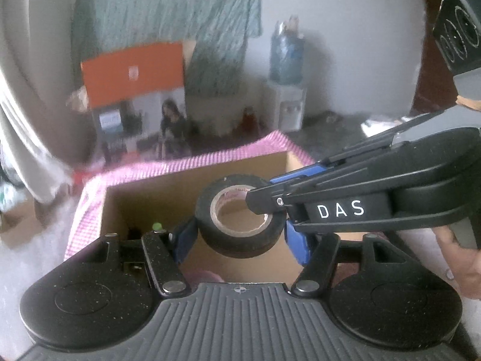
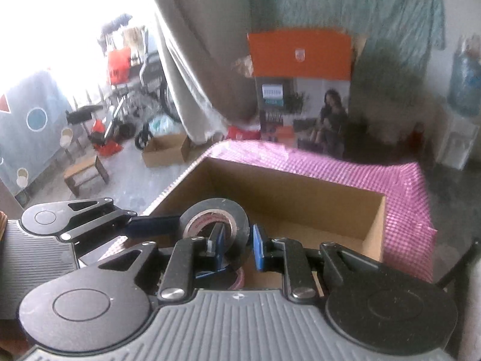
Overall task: Organize rigid objects
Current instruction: 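Lift the tape roll into the cardboard box and open the right gripper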
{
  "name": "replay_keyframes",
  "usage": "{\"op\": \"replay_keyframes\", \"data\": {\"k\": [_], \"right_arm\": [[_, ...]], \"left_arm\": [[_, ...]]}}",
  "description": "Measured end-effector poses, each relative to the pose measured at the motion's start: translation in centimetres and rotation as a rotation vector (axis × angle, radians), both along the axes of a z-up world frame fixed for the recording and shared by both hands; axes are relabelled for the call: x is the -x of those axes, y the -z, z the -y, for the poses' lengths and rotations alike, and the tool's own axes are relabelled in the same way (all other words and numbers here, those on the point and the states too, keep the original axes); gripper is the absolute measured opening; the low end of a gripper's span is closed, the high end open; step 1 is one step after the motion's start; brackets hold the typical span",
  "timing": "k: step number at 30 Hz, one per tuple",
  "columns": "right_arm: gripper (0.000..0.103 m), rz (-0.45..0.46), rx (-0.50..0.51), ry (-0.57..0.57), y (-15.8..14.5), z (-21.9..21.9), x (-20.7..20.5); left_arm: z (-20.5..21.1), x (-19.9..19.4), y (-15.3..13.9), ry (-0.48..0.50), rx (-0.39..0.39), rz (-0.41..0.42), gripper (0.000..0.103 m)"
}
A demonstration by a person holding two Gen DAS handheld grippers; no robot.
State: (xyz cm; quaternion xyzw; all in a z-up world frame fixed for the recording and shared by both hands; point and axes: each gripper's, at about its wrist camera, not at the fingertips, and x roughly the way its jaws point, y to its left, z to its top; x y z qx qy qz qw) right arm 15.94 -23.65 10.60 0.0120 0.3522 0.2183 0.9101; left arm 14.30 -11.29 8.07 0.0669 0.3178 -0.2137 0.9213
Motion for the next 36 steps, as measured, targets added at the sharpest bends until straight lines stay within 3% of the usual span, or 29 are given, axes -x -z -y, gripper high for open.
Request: {"op": "replay_keyframes", "data": {"k": [8, 15, 21, 25, 29, 36], "right_arm": [[0.022, -0.262, -0.009, -0.020, 5.1, -0.3, -10.5], [0.021, -0.366, -0.013, -0.035, 9.1, -1.0, -14.8], [0.022, -0.366, 0.028, -0.032, 10.8, -2.0, -16.7], [0.022, -0.355, -0.004, -0.021, 10.9, -1.7, -17.1], [0.022, -0.330, -0.037, -0.007, 9.8, -1.0, -17.0], [0.023, -0.227, -0.099, 0.022, 5.7, 0.9, -14.3]], "left_arm": [[0.8, -8.7, 3.9, -0.080, -0.046, -0.235, 0.064], [0.6, -12.5, 6.6, -0.154, -0.093, -0.358, 0.064], [1.4, -13.6, 7.4, -0.186, -0.132, -0.378, 0.063], [1.6, -13.8, 7.1, -0.182, -0.137, -0.360, 0.066], [1.7, -13.3, 6.5, -0.176, -0.141, -0.337, 0.071], [0.9, -10.3, 3.5, -0.155, -0.064, -0.269, 0.078]]}}
